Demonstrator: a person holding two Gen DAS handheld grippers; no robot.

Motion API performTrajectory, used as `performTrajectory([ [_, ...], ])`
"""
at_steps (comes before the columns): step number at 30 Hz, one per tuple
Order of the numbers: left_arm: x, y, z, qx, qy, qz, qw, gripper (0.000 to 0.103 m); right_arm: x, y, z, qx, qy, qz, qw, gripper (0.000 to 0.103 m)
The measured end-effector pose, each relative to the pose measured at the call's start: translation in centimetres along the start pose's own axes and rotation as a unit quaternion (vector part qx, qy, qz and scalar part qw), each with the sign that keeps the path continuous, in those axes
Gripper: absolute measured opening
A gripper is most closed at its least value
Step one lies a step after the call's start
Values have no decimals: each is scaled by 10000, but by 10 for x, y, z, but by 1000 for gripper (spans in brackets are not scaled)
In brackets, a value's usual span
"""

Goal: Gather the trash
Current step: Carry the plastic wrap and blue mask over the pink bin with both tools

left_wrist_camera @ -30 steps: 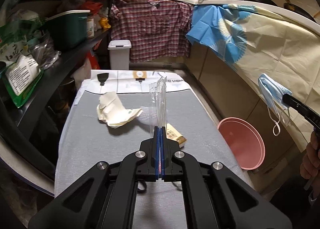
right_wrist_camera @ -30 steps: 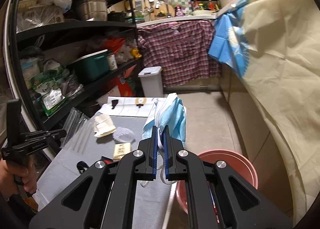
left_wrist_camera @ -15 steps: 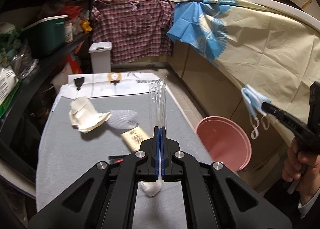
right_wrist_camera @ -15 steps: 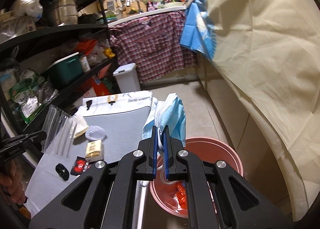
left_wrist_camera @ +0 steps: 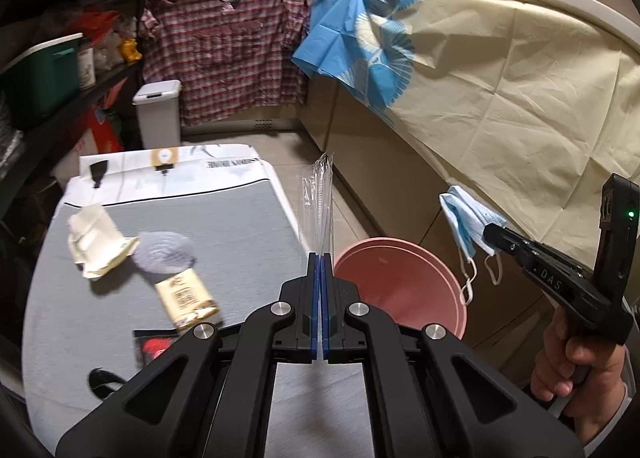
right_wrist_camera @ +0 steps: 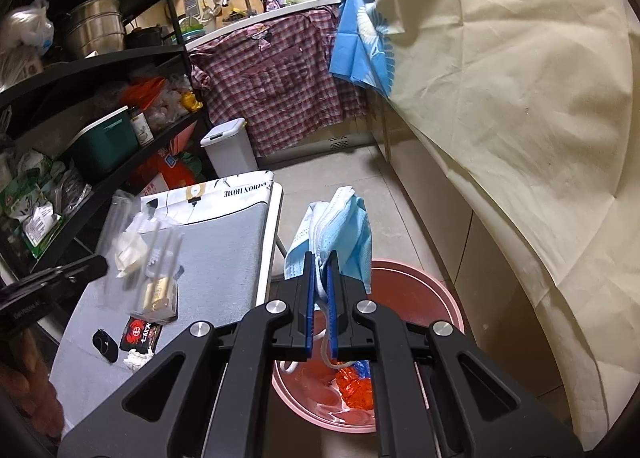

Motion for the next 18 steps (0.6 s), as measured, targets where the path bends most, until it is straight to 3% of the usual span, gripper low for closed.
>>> performTrajectory([
  [18, 51, -71, -5, -410, -202, 397, 9982, 1, 24, -28, -3, -257, -324, 249, 9988, 6],
])
Point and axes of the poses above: each gripper's, at about its wrist camera, not at the fingertips, and y roughly against the way its jaws point, x to its right, z to its underside, the point moved 7 cm from there along -y, roughly the way its jaws point, and after that the axes turned 9 degrees about z, right-handed, at the moved point
